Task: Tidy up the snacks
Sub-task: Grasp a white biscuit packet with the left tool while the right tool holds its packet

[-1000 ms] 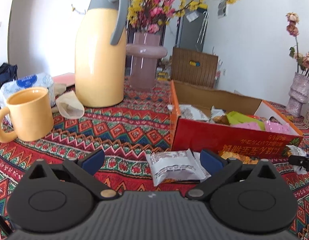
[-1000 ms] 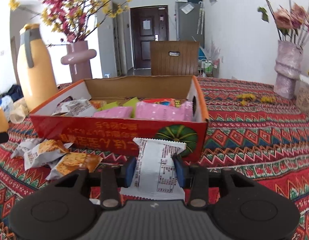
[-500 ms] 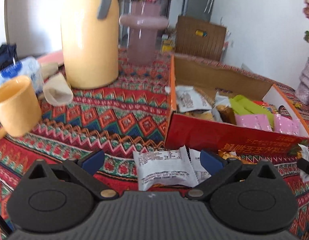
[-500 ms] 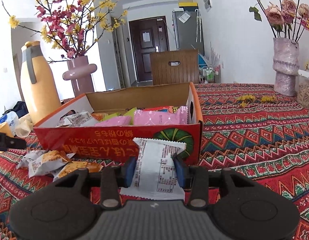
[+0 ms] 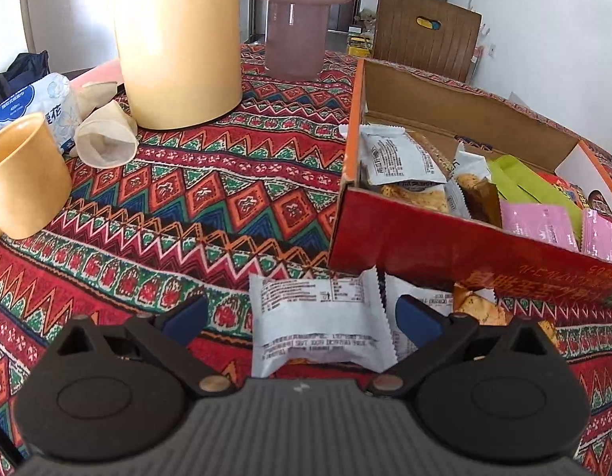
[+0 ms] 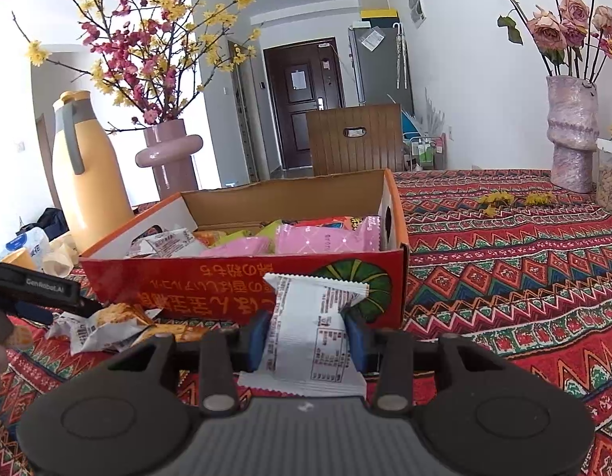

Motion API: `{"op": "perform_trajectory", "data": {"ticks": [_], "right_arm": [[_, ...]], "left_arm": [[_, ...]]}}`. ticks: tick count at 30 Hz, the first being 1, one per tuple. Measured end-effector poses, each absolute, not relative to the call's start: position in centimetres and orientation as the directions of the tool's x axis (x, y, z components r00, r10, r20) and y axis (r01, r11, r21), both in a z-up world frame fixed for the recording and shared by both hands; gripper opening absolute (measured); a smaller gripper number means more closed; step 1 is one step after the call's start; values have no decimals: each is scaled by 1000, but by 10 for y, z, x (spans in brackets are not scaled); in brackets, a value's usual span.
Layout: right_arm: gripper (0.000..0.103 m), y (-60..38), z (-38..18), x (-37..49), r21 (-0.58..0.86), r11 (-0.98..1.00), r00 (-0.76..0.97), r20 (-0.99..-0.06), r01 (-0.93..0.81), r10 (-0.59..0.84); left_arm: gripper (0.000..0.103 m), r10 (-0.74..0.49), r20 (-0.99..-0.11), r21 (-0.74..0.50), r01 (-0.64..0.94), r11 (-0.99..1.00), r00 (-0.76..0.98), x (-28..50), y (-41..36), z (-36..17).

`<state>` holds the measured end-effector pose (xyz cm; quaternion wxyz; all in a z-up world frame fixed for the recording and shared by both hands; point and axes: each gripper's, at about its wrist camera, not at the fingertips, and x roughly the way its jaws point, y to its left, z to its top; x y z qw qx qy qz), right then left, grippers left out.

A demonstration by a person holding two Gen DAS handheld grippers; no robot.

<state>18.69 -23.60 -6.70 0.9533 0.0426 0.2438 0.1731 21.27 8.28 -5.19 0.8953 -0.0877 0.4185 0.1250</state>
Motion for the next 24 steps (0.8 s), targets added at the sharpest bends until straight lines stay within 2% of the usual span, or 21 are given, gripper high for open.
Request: {"op": "perform_trajectory", "data": {"ticks": [3,6,13,24], "right_arm": [[41,-236,-67,186,167,935,821,-448,-311,354],[41,-236,-67,186,167,936,822,-448,-311,353],[41,-237,-66,185,165,937,823,-448,-309,350],[41,-238,-66,186,163,938,825,-446,-307,348]], "left_arm": [[82,120,-781,-72,-278,958,613,211,84,-53],[70,108,-774,-81,-266,960,624,205,84,-51],[65,94,-763,-96,-256,962,639,198,87,-47],[64,98,-734,-105,-254,961,673,186,93,-36]]}}
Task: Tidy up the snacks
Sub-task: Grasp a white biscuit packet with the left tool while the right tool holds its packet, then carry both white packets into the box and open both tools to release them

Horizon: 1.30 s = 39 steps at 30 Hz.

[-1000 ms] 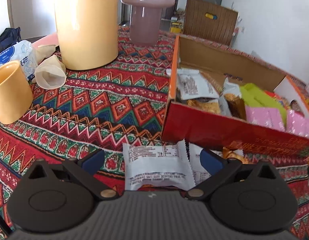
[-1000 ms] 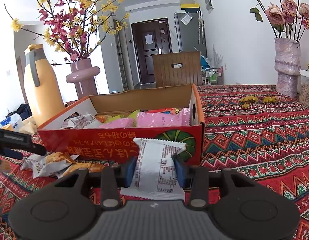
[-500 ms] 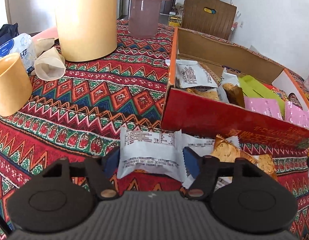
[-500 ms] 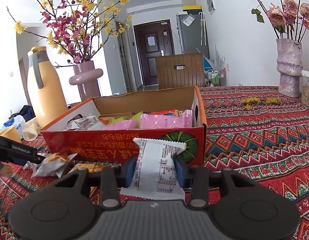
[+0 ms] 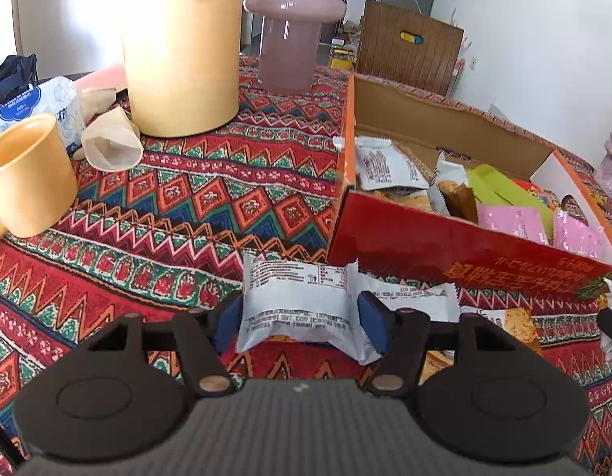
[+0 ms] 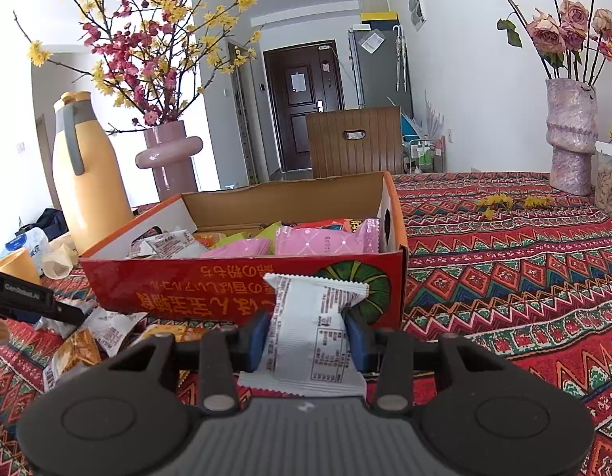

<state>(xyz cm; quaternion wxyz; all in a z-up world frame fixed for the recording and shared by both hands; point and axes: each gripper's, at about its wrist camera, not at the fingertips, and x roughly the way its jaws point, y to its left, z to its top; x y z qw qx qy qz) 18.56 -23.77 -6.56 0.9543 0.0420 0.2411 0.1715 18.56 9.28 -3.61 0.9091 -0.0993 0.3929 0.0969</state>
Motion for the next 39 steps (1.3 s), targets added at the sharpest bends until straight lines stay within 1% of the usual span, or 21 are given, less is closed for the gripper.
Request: {"op": "perform_trajectory", "data": {"ticks": [8,14,20,29,35,39], "right_arm": [[41,-238,-66,186,159,939,828,-444,-304,343],[41,-238,-61,183,149,941,836,-431,-303,338],[41,-241,-41,174,108,941,854,-395,-322,338],[41,-246,3,183,22,954,904,-313,-300,292],[41,-243,18,206,9,956,912,-298,-293,282],[41,-236,22,226,22,955,907,-308,-296,288]], "left_arm": [[64,88,-699,-107,-226,968,710,170,88,-22],[64,80,-657,-102,-194,976,750,161,81,-6],[64,68,-613,-88,-154,984,787,161,71,11],[64,35,-535,-69,-85,994,844,170,48,38],[64,30,-498,-53,-65,996,867,184,35,49],[64,28,-489,-55,-63,997,872,196,28,51]]}}
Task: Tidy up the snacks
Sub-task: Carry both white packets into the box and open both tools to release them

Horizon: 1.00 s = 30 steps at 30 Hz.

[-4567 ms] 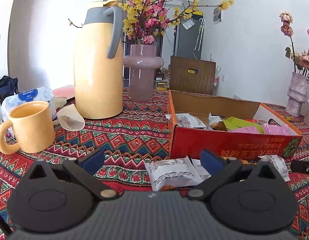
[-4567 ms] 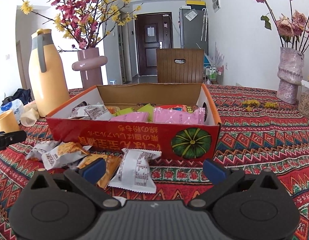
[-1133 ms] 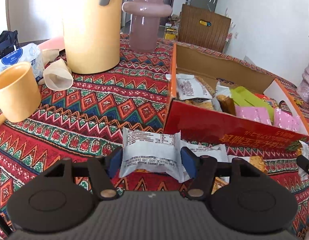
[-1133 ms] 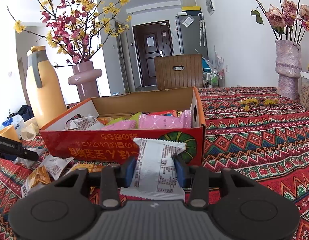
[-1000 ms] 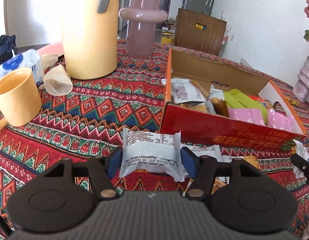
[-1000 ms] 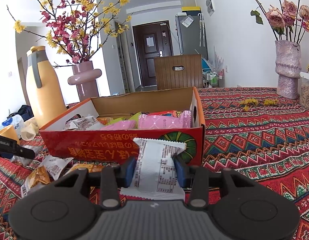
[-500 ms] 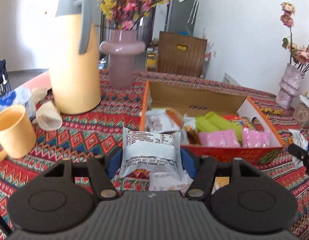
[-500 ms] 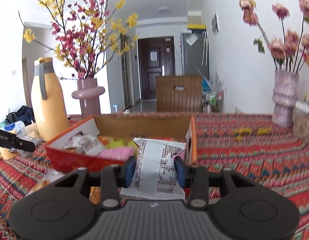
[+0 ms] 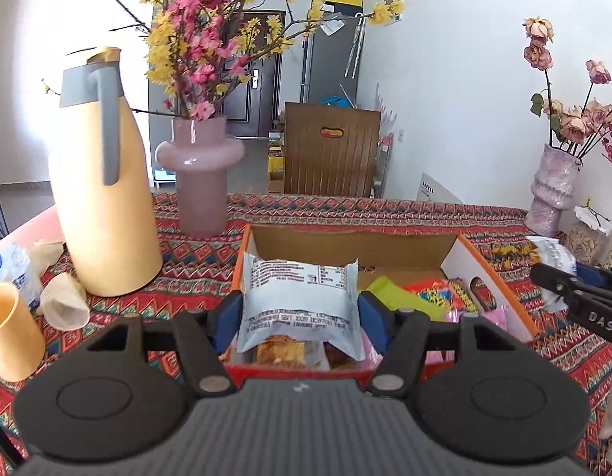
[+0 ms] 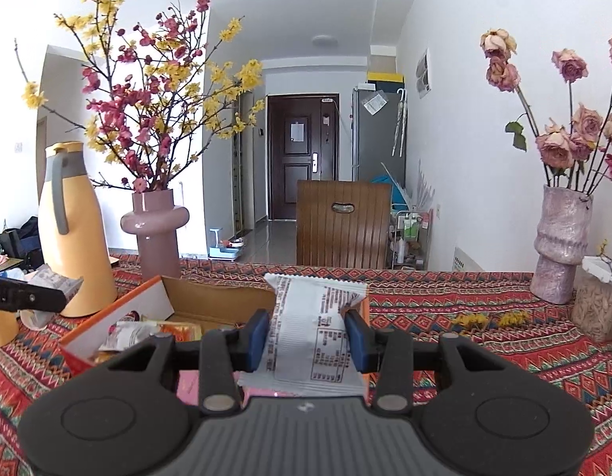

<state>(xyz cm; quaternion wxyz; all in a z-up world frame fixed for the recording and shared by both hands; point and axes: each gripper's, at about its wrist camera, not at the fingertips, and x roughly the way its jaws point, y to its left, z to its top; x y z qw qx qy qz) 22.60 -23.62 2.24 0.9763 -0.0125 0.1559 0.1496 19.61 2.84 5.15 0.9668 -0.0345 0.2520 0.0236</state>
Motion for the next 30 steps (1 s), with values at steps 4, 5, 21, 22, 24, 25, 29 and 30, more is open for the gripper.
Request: {"op": "perform_trajectory", "data": {"ticks": [4,5,21,22,24,25,29,30], "right_arm": [[41,-225,22,246,34,955,903,-317,-295,290],[41,-222,21,250,37,954,901,-320,-296,292],[41,-201,-17,288,72,958,882,-374,-279,285],[41,-200,-19,289,71,957,879,-381,-281,287],[41,-198,-22,289,66,957,875,-392,-283,285],[41,-197,-23,289,63,957,874,-395,-283,284],[42,-196,-24,288,65,957,872,-398,-282,284],[48,-197,-24,288,70,957,872,-398,-282,286]], "left_arm": [[64,32,-477,-52,-64,997,878,211,23,51],[64,31,-476,-54,-64,997,879,215,22,50],[64,56,-464,-75,-102,992,884,258,34,15],[64,53,-469,-75,-100,992,881,259,34,13],[64,48,-478,-73,-94,993,877,260,34,10],[64,45,-478,-73,-90,993,877,260,34,9],[70,44,-465,-72,-87,994,884,255,34,8],[74,42,-460,-75,-86,994,887,254,33,9]]}}
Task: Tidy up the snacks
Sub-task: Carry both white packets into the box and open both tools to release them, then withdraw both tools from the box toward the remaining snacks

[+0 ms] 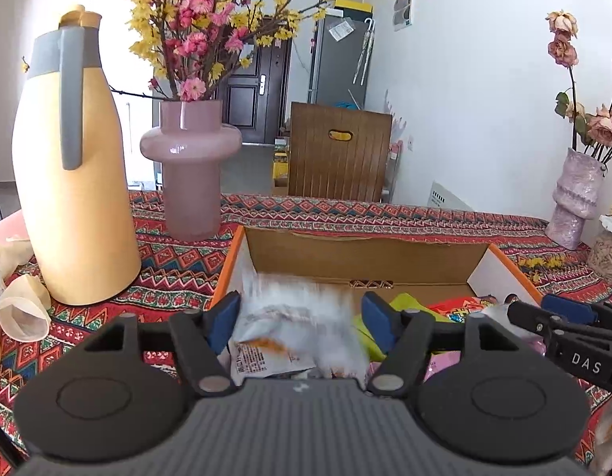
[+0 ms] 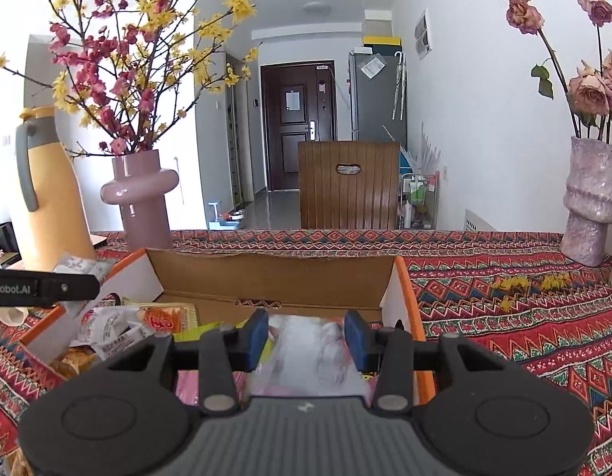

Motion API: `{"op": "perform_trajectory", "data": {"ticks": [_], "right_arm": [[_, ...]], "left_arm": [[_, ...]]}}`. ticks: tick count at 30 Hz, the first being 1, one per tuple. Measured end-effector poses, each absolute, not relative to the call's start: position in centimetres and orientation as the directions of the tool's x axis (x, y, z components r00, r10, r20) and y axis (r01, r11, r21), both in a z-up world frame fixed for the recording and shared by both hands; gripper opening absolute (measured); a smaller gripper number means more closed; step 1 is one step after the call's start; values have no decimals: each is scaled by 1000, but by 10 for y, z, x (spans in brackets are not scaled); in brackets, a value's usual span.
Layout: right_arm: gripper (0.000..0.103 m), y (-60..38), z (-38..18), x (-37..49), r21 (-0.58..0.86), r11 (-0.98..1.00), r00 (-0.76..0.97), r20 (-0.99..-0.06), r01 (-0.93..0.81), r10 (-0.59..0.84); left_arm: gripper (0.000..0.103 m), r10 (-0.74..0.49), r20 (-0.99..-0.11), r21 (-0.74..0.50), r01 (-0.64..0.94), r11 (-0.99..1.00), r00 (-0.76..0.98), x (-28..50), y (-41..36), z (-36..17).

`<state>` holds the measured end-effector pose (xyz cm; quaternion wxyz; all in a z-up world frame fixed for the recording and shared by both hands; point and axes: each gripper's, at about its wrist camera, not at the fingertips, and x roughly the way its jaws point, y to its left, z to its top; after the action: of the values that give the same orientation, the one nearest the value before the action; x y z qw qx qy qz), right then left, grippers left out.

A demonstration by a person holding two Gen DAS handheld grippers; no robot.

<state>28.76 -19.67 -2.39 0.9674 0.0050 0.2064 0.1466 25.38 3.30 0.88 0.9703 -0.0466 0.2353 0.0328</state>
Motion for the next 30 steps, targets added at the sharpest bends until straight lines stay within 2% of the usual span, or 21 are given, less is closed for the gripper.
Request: {"op": "perform_trajectory", "data": {"ticks": [2,4,6,24,30], "right_arm": [[62,-200,-24,286,81,956,873,-393,-281,290],[89,-202,-23,283,88,957,878,-382,-277,289],[102,-203,-21,280,87,958,885,-366,-274,286],[103,-203,-16,269,86,957,899,-330,-276,289],[103,-203,-8,264,72,957,905,-312,-281,289]], "left_arm": [[84,42,-444,-80,-86,993,895,250,33,11],[101,49,-428,-81,-93,992,903,246,33,12],[103,68,-411,-87,-113,990,909,243,33,13],[103,61,-402,-90,-106,990,914,237,32,17],[103,76,-378,-90,-118,989,923,226,28,34]]}}
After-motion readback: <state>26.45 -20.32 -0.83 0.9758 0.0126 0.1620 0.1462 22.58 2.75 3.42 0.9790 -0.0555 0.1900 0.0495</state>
